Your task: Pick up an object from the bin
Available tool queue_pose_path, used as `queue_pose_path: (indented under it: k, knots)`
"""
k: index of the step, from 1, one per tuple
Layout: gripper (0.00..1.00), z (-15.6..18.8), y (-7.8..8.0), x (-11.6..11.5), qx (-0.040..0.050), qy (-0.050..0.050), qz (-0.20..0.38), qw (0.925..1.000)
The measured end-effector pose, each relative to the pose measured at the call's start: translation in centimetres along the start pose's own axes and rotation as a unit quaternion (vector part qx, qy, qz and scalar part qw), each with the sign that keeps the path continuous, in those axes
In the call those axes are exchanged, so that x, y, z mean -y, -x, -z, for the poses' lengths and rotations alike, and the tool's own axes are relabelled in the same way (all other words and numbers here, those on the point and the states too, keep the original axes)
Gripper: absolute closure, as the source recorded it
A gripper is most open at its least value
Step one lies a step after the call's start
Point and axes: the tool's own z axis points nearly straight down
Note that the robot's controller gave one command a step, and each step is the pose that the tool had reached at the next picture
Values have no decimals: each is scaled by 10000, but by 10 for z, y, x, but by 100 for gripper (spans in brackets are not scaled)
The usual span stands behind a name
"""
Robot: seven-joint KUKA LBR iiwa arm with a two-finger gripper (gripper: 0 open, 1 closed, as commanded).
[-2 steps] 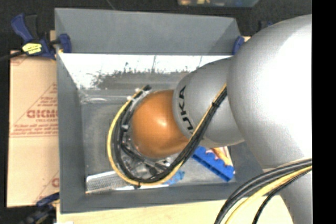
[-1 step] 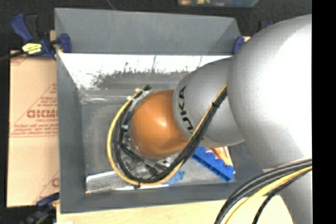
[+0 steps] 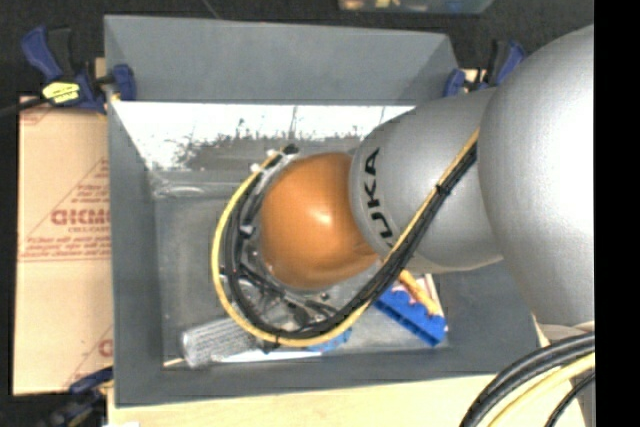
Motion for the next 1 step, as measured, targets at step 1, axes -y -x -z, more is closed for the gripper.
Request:
queue_pose_path:
  k: [1]
  knots:
    - [100, 46, 0, 0, -20, 5, -13, 10000]
